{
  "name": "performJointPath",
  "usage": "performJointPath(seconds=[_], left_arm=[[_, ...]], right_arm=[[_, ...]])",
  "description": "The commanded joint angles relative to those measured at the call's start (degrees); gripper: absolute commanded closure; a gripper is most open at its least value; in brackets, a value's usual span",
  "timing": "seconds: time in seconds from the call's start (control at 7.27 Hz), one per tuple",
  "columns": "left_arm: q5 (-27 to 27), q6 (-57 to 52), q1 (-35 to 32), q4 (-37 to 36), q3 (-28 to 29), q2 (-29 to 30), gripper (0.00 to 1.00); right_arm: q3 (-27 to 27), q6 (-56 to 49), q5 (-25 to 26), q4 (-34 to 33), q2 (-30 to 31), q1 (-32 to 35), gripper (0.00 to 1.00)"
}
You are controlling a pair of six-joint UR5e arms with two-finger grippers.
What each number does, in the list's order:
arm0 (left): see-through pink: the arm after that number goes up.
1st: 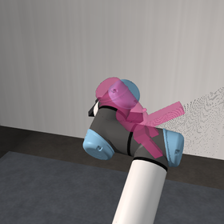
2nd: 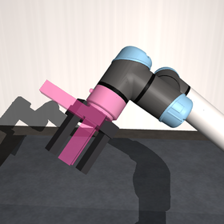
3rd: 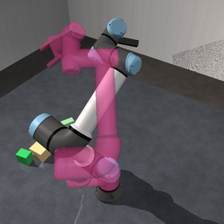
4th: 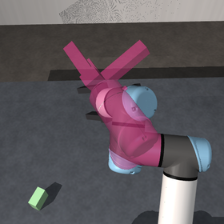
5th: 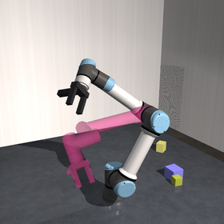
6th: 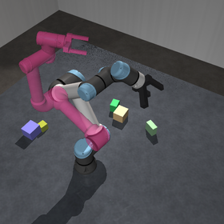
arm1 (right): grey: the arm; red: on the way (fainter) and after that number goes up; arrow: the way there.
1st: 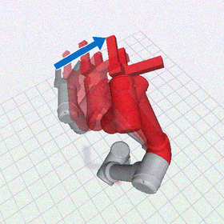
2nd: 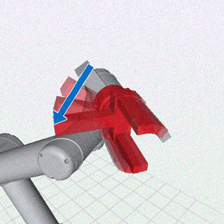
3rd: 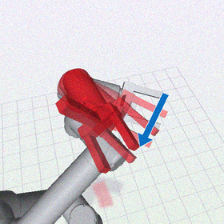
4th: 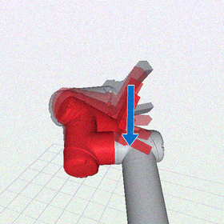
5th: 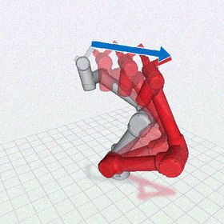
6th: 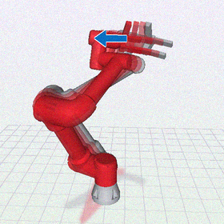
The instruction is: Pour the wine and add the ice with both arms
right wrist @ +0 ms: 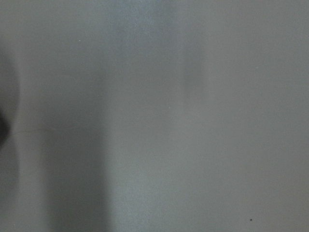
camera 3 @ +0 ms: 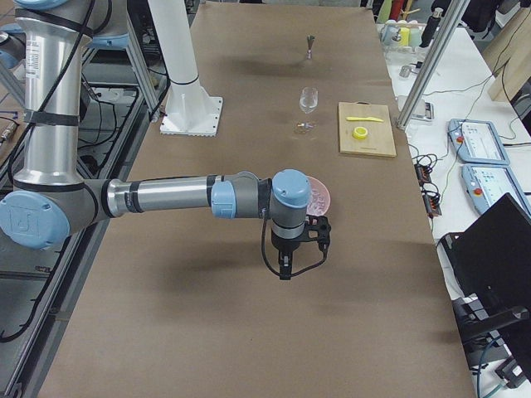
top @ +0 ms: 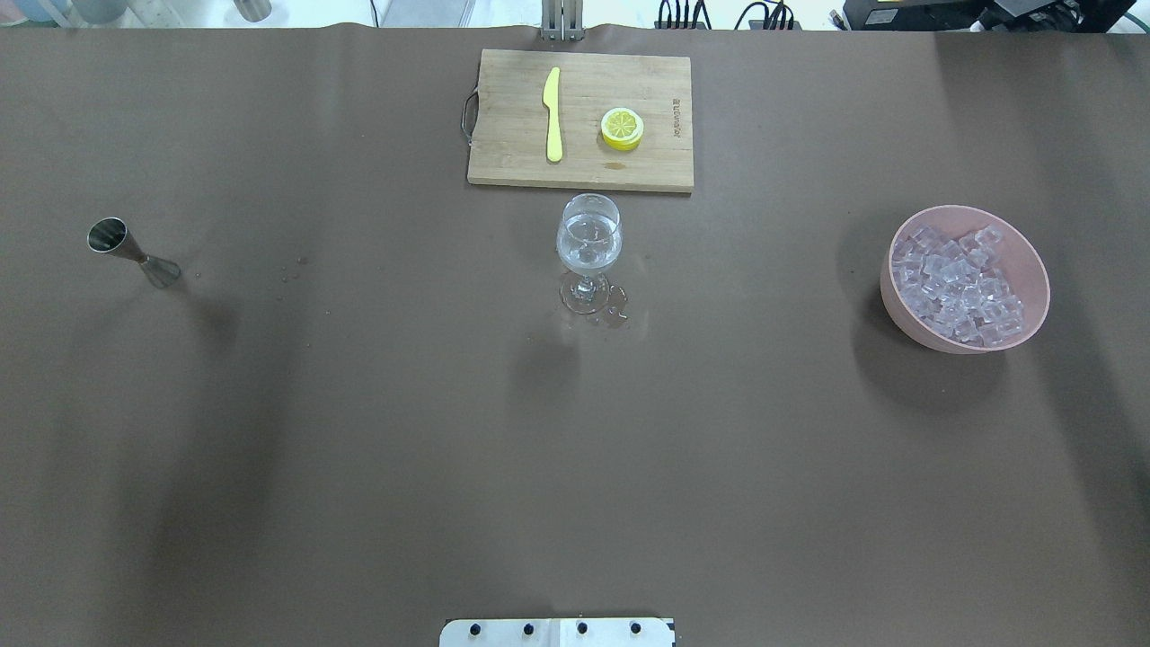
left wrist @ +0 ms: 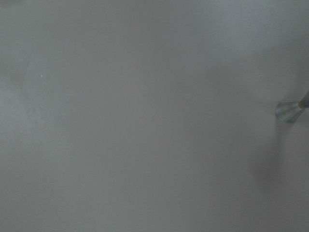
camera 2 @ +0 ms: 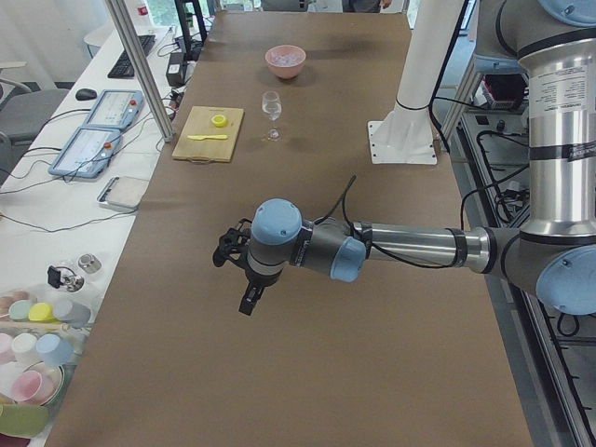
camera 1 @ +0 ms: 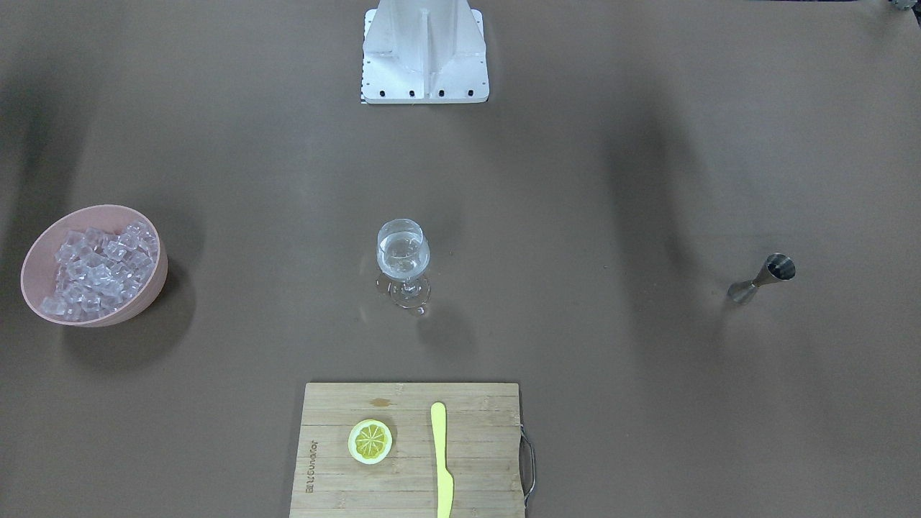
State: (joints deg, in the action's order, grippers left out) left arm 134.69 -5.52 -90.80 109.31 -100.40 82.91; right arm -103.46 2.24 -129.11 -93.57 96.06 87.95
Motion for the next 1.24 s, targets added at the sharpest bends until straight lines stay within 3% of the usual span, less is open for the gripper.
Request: performJointPath(seconds=[0.0, 0.28, 0.55, 0.83, 1.1], left_arm=[[0.0, 0.2, 0.0, 3.5, 0.1, 0.3, 0.02], [0.0, 0.0, 0.0, 4.0, -0.2, 0.5, 0.02], [0.0, 0.3, 0.0, 13.5, 1.8, 0.5, 0.02], [0.5, 4.8, 0.0, 15.1, 0.3, 0.4, 0.02], [0.6, 5.1, 0.1, 19.9, 0.5, 0.4, 0.02]], right_arm=[[-1.6, 0.4, 0.0, 0.2, -1.4, -0.1, 0.0], [-3.3, 0.4, 0.5, 0.2, -1.4, -0.1, 0.0], [-3.7, -0.6, 0.7, 1.2, -1.1, 0.0, 0.0], [-3.1, -0.5, 0.2, 10.5, 3.1, 0.1, 0.0], [-3.4, 0.4, 0.0, 12.2, 3.4, 0.1, 0.0]])
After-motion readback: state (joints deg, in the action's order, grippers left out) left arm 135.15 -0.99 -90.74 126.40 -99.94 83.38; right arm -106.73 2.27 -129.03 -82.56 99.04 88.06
